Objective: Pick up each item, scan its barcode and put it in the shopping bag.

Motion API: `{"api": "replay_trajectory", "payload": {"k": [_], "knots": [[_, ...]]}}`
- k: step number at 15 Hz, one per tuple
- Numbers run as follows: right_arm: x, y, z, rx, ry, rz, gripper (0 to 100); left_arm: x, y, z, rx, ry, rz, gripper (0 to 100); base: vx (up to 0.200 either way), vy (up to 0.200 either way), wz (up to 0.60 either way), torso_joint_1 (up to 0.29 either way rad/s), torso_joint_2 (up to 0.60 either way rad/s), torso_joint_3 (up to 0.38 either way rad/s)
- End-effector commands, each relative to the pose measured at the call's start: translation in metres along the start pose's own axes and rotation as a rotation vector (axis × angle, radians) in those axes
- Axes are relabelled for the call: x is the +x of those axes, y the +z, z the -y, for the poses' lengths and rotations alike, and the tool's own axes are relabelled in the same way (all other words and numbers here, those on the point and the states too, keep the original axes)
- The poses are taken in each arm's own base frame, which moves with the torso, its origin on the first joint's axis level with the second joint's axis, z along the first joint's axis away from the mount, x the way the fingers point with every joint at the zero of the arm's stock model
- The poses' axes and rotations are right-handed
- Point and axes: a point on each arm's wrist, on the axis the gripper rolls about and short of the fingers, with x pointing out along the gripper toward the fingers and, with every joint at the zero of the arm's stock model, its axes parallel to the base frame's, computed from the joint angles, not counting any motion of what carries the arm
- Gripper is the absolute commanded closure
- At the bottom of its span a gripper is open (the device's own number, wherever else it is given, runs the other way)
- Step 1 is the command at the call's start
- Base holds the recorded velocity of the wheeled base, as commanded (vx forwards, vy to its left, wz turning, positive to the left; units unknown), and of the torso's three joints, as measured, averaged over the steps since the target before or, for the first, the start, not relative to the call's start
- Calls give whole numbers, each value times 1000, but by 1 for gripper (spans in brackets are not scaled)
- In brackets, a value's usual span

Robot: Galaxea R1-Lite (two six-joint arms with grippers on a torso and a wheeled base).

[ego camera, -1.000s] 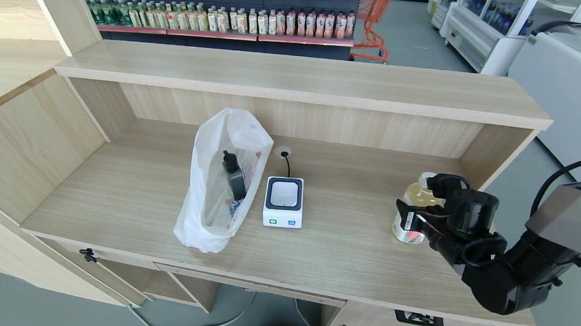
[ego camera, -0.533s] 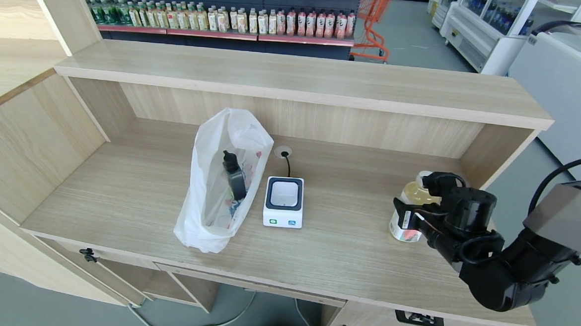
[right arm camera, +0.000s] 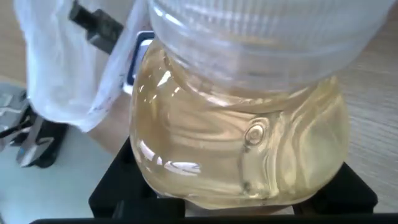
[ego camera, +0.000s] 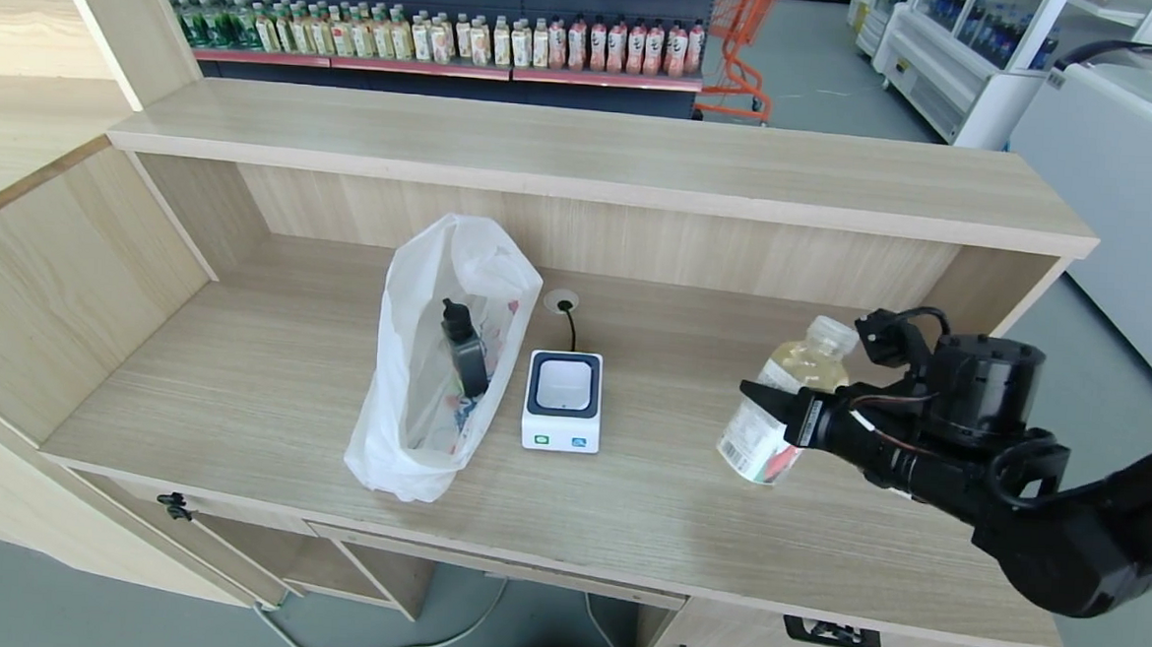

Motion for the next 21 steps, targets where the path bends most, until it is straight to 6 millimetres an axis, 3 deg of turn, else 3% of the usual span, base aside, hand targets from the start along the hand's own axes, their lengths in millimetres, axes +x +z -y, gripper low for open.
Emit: {"api": "replay_trajectory", "payload": {"k": [1, 3, 7, 12, 15, 21], "knots": [[-31, 20, -20, 3, 166, 16, 100, 0, 0, 0, 0, 1, 0, 0, 0, 0, 0, 0, 0, 0], [-28, 14, -30, 4, 211, -14, 100, 0, 0, 0, 0, 1, -1, 0, 0, 0, 0, 0, 0, 0], [-38, 1, -77, 82, 378, -83, 100, 0, 0, 0, 0, 1, 0, 0, 0, 0, 0, 0, 0, 0], [-45, -16, -109, 77, 537, -176, 100, 0, 0, 0, 0, 1, 0, 0, 0, 0, 0, 0, 0, 0], [-50, -25, -109, 81, 542, -209, 100, 0, 0, 0, 0, 1, -1, 0, 0, 0, 0, 0, 0, 0], [-56, -23, -109, 46, 551, -190, 100, 0, 0, 0, 0, 1, 0, 0, 0, 0, 0, 0, 0, 0]]}}
